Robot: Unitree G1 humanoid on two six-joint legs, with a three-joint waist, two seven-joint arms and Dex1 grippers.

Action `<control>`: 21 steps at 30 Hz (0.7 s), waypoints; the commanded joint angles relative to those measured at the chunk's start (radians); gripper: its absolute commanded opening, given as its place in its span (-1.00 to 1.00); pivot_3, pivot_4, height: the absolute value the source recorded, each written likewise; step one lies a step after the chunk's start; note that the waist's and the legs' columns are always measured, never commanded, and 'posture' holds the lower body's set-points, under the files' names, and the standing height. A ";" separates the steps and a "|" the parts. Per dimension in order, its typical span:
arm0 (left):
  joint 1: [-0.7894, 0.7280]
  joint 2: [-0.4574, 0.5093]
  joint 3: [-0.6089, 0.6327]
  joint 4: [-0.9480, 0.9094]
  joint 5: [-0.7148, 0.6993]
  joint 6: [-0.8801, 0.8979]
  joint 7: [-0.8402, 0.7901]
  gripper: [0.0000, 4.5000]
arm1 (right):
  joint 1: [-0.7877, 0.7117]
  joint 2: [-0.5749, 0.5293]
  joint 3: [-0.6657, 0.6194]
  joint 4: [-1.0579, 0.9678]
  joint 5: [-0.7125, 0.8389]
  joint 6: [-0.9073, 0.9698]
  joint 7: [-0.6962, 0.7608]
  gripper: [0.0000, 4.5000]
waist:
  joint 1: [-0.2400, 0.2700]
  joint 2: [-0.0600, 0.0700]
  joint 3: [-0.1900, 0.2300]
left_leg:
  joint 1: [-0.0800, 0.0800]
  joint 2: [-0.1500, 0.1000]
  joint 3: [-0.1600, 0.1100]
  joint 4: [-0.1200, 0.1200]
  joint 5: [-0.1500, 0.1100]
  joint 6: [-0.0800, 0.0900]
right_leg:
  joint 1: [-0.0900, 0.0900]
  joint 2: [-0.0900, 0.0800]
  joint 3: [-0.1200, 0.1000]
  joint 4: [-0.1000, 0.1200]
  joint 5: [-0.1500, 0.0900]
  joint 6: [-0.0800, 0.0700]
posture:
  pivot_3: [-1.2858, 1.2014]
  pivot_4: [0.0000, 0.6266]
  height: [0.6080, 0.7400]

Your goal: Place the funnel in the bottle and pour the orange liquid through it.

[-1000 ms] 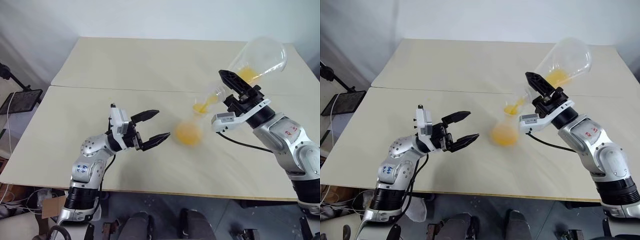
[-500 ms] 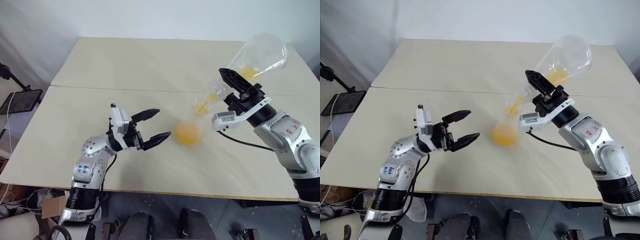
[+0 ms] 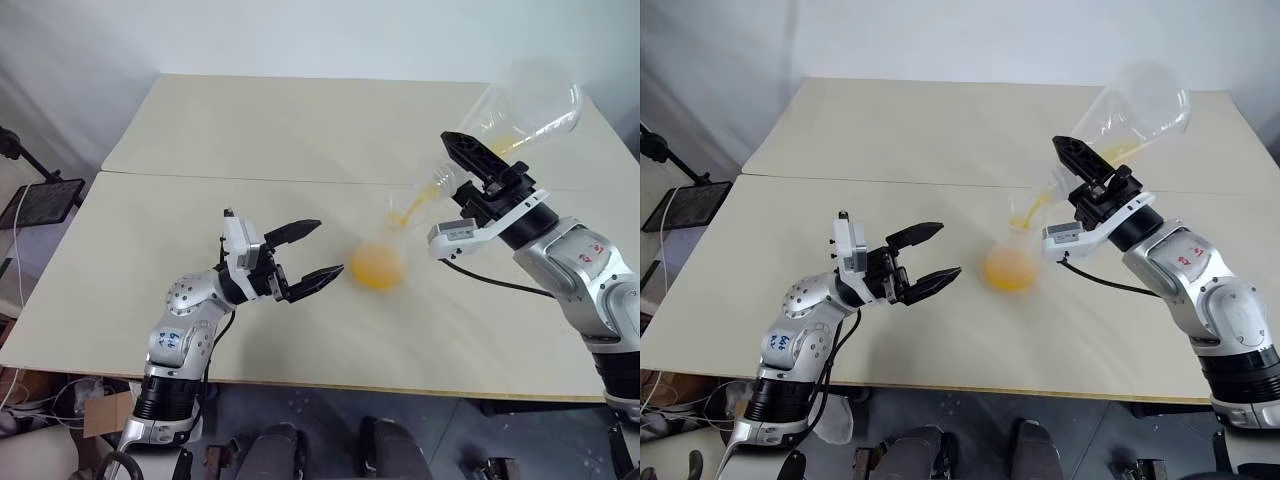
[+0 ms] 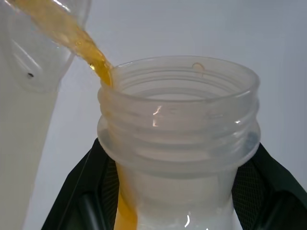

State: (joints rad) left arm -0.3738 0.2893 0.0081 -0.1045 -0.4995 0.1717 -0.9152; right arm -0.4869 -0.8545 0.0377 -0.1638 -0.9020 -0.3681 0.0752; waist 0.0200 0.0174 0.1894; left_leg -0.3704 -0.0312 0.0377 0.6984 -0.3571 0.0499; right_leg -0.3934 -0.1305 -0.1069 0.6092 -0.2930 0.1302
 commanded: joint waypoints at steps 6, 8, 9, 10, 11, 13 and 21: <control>0.007 -0.012 -0.007 -0.009 -0.005 -0.018 0.006 1.00 | -0.033 -0.035 -0.047 -0.014 0.013 -0.009 -0.025 0.14 | 0.000 0.000 0.000 | 0.000 0.000 0.000 0.000 0.000 0.000 | 0.000 0.000 0.000 0.000 0.000 0.000 | 0.03 -0.52 1.00; 0.006 -0.013 -0.008 -0.007 -0.005 -0.020 0.007 1.00 | -0.035 -0.038 -0.047 -0.011 0.012 -0.012 -0.027 0.14 | 0.000 0.000 0.000 | 0.000 0.000 0.000 0.000 0.000 0.000 | 0.000 0.000 0.000 0.000 0.000 0.000 | 0.03 -0.52 1.00; 0.005 -0.013 -0.008 -0.006 -0.005 -0.021 0.007 1.00 | -0.036 -0.040 -0.047 -0.011 0.012 -0.012 -0.029 0.14 | 0.000 0.000 0.000 | 0.000 0.000 0.000 0.000 0.000 0.000 | 0.000 0.000 0.000 0.000 0.000 0.000 | 0.03 -0.52 1.00; 0.004 -0.013 -0.007 -0.005 -0.006 -0.022 0.007 1.00 | -0.037 -0.040 -0.046 -0.010 0.012 -0.012 -0.030 0.14 | 0.000 0.000 0.000 | 0.000 0.000 0.000 0.000 0.000 0.000 | 0.000 0.000 0.000 0.000 0.000 0.000 | 0.03 -0.52 1.00; 0.004 -0.014 -0.007 -0.004 -0.005 -0.022 0.007 1.00 | -0.039 -0.042 -0.046 -0.009 0.012 -0.015 -0.033 0.14 | 0.000 0.000 0.000 | 0.000 0.000 0.000 0.000 0.000 0.000 | 0.000 0.000 0.000 0.000 0.000 0.000 | 0.03 -0.52 1.00; 0.003 -0.015 -0.008 -0.004 -0.005 -0.024 0.008 1.00 | -0.040 -0.043 -0.046 -0.008 0.013 -0.018 -0.035 0.14 | 0.000 0.000 0.000 | 0.000 0.000 0.000 0.000 0.000 0.000 | 0.000 0.000 0.000 0.000 0.000 0.000 | 0.03 -0.52 1.00; 0.006 -0.017 -0.009 -0.005 -0.004 -0.027 0.010 1.00 | -0.048 -0.038 -0.040 -0.005 0.007 -0.016 -0.036 0.14 | 0.000 0.000 0.000 | 0.000 0.000 0.000 0.000 0.000 0.000 | 0.000 0.000 0.000 0.000 0.000 0.000 | 0.03 -0.52 1.00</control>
State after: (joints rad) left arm -0.3738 0.2766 -0.0003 -0.1003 -0.4993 0.1651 -0.9085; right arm -0.5173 -0.8739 0.0344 -0.1498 -0.9018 -0.3818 0.0630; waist 0.0200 0.0174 0.1894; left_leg -0.3704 -0.0312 0.0378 0.6984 -0.3571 0.0499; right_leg -0.3933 -0.1305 -0.1069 0.6088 -0.2930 0.1303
